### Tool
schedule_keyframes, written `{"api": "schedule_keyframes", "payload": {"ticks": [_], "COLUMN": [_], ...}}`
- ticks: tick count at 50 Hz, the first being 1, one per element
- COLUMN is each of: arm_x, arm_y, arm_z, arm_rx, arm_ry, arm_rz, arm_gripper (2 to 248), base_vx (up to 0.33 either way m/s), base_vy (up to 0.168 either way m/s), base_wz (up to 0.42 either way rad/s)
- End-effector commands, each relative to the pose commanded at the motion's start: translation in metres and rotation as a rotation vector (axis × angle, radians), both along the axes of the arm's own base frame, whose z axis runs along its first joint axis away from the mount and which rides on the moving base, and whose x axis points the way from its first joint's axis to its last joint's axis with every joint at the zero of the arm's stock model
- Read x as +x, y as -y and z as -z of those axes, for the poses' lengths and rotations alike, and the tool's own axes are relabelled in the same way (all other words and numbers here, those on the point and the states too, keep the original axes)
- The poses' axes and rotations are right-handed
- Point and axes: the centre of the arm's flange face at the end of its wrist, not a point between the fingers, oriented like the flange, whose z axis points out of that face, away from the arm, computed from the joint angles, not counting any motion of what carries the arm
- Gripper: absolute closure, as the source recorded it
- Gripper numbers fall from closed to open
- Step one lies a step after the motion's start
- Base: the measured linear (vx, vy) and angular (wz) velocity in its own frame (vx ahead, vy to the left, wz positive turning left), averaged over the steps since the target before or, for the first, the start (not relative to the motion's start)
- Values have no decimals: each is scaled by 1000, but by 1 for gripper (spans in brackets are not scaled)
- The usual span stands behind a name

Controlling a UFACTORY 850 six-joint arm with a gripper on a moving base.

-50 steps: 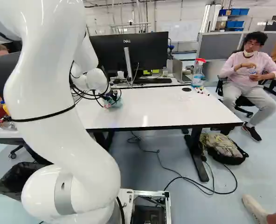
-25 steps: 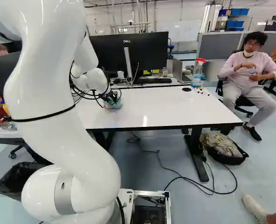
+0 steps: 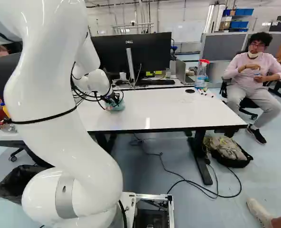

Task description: Clean the table with the green towel

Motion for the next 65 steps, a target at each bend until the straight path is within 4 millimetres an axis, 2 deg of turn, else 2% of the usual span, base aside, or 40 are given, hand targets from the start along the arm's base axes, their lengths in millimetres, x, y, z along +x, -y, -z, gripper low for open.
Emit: {"api": "schedule_keyframes", "payload": {"ticks": [17, 29, 48, 65], "arm_x": [29, 42, 39, 15], "arm_y": [-2, -18, -49, -66], "arm_z": [1, 2, 3, 1], "arm_rx": [3, 5, 6, 4], "arm_ry": [13, 21, 24, 15], "arm_rz": [7, -14, -70, -110], "arm_gripper": [191, 191, 191, 191], "base_vx": [0, 0, 0, 0], "base_vy": [0, 0, 0, 0], "base_wz": [0, 0, 0, 0]}}
